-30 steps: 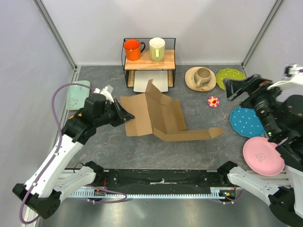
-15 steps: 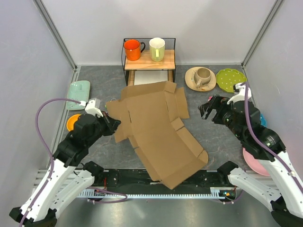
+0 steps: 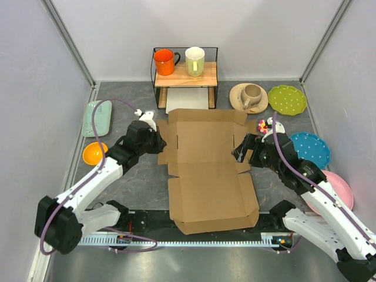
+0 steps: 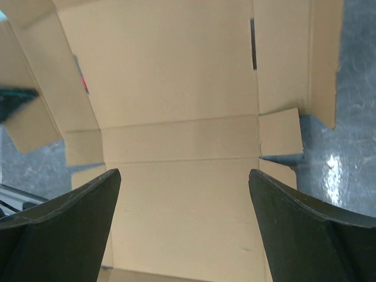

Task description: Fold the paper box

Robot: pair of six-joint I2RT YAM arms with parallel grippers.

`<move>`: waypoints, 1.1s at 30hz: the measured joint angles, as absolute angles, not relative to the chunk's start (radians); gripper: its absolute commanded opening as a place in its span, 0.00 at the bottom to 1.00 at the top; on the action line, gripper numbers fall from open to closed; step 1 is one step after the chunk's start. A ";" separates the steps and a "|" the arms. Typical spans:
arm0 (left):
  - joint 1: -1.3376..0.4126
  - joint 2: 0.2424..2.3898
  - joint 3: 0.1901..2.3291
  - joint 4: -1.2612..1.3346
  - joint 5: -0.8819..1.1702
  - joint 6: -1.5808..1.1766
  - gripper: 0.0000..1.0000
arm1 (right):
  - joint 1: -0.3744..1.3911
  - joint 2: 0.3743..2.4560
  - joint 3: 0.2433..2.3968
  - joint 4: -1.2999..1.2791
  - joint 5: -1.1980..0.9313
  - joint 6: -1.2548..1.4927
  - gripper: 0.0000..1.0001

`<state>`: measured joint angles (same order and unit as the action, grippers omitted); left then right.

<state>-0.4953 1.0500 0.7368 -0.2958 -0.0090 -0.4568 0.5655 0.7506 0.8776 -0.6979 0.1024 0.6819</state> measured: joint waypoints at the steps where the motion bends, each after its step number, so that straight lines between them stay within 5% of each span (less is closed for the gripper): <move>1: -0.491 1.077 0.750 -0.281 0.008 -0.434 0.02 | 0.565 0.746 0.857 -0.704 0.101 0.688 0.98; 21: -0.395 1.368 0.919 -0.305 0.271 -0.028 0.02 | 0.565 0.826 0.979 -0.793 0.114 0.629 0.98; 33: -0.397 1.249 0.677 0.054 0.292 -0.113 0.02 | 0.565 1.016 1.069 -0.617 0.188 0.521 0.98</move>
<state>-0.3973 1.2491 0.6773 0.0544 0.2920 -0.1135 0.5652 1.0157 1.0695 -0.6167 0.1879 0.5213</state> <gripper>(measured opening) 0.033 0.982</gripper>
